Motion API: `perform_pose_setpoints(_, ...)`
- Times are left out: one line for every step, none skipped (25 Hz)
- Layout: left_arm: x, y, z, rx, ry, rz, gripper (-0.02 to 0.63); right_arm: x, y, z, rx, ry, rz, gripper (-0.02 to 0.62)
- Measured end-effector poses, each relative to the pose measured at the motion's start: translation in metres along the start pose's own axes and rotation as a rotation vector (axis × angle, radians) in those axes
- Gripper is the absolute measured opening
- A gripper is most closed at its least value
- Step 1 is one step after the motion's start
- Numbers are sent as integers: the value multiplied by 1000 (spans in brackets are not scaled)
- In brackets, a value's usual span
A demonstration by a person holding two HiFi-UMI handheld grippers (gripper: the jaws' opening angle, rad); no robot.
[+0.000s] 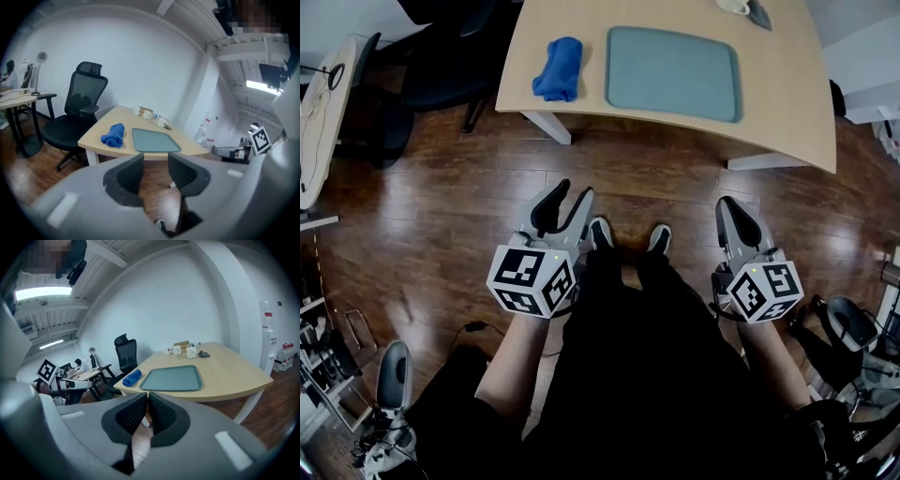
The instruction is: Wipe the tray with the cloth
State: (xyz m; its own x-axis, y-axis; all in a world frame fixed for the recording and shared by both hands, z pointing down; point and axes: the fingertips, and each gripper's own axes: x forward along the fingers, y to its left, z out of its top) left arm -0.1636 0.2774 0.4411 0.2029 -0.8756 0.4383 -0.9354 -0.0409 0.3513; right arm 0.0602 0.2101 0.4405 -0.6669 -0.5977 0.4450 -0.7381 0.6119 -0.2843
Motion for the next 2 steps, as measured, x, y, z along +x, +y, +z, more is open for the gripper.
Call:
perform_pose_setpoints(-1,4,-5,-4,5,3,161,2,2,-5,0,6,0,20)
perform_pose_setpoints(-3,8,-9,-8,10,5,161,4,4,-9,-1,13,1,20)
